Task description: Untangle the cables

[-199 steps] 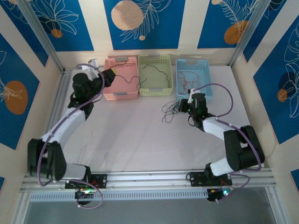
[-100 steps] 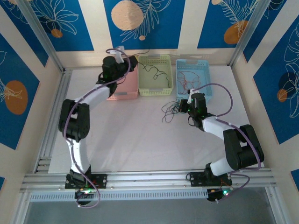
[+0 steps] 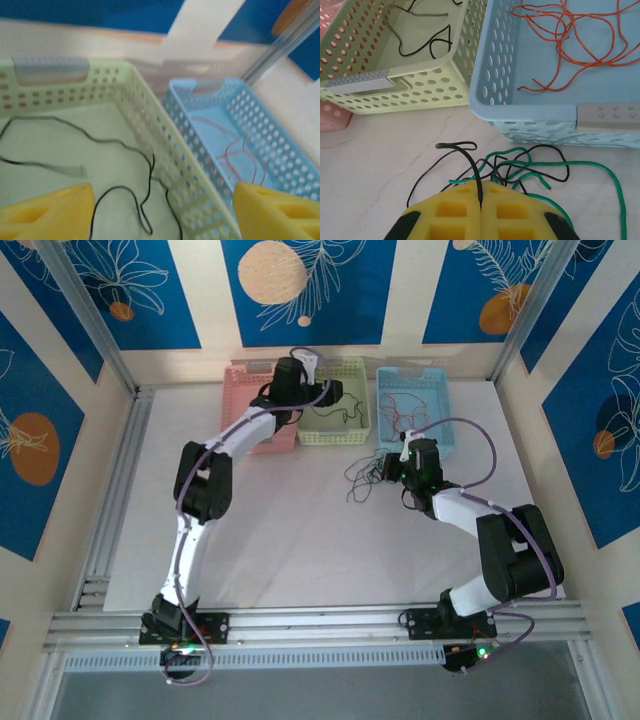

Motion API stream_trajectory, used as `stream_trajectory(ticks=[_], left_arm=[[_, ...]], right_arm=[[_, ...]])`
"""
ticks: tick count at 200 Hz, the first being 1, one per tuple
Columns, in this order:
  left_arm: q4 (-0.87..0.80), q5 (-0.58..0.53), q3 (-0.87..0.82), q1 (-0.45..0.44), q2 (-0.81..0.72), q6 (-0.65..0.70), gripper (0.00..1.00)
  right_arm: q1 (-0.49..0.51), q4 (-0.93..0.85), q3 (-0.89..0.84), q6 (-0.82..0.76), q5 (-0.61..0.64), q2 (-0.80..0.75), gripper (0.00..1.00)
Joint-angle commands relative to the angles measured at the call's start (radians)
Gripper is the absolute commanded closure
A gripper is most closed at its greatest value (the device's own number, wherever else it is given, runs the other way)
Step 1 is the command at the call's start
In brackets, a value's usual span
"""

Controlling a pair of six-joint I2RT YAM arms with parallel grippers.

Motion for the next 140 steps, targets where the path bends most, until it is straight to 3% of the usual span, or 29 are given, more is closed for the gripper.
stream_trajectory(ticks=[1,44,73,110,140], left_arm=[[-0.061,-0.049,-0.072,-0.004,-0.144,0.092,0.2],[0.084,-0.05,-0.455,-0.004,-0.479,0.107,0.17],[0.209,-0.027,-0.819,-0.004,-0.733,0.09,0.18],[0.32,-0.149,-1.205,-0.002,-0.965,0.072,0.19],[0.392,-0.305,-1.383,0.0,-1.019,0.1,0.2]], right_arm=[[0.008,0.004,0.031,0.008,-0.038,0.011,1.0],[0.035,0.069,0.02,-0.037,-0.123,-0.002,1.0],[0.086,0.16,-0.015,-0.114,-0.176,-0.046,1.0],[0.101,0.289,-0.056,-0.13,-0.29,-0.072,1.0],[0.101,0.303,-0.06,-0.135,-0.32,-0.073,1.0]])
